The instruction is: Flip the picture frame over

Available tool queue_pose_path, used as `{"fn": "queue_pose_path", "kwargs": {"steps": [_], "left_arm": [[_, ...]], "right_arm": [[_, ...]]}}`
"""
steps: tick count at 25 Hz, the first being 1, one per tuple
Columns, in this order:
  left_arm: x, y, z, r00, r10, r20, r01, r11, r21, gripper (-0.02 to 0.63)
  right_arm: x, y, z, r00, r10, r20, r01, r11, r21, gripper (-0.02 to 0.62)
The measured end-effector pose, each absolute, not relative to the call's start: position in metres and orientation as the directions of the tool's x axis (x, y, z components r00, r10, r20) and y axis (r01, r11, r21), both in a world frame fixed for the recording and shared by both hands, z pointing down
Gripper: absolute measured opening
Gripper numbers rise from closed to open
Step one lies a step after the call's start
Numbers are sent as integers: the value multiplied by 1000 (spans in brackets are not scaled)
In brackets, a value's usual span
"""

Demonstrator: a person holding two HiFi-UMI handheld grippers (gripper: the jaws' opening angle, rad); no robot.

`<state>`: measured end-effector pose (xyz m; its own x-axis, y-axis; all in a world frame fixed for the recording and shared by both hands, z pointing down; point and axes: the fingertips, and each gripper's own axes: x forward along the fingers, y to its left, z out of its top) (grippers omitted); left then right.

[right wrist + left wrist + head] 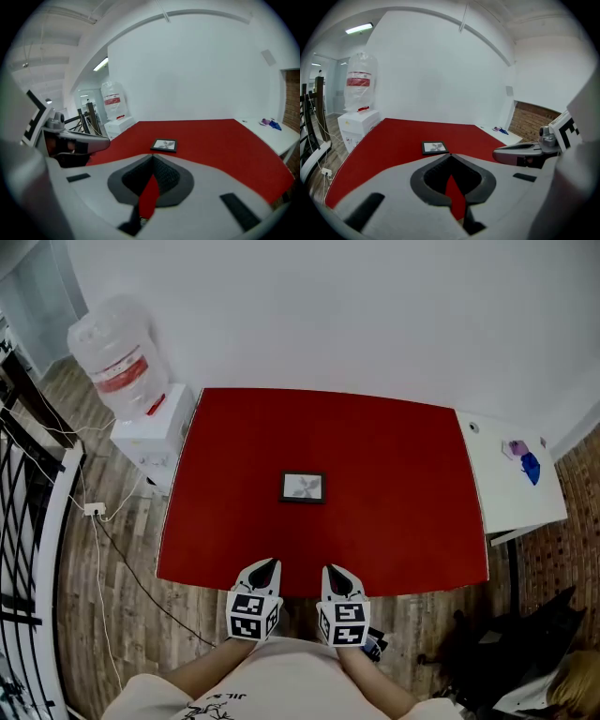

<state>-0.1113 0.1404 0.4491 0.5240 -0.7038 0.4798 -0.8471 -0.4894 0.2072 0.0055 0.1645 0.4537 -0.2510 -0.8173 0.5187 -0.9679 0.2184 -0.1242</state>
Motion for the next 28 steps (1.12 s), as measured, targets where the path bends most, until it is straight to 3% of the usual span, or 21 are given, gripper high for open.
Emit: {"fn": "queue_pose_path", "kwargs": {"steps": [12,28], "left_arm": [[-125,53,441,560,-677,477,-822,-528,216,5],[-101,14,440,486,-728,484,-872,-440,215,6]], "right_arm": [[1,83,440,-178,-843,508,-984,136,-118,5],[25,36,439,-263,-816,515,-964,236,-119,5]]}}
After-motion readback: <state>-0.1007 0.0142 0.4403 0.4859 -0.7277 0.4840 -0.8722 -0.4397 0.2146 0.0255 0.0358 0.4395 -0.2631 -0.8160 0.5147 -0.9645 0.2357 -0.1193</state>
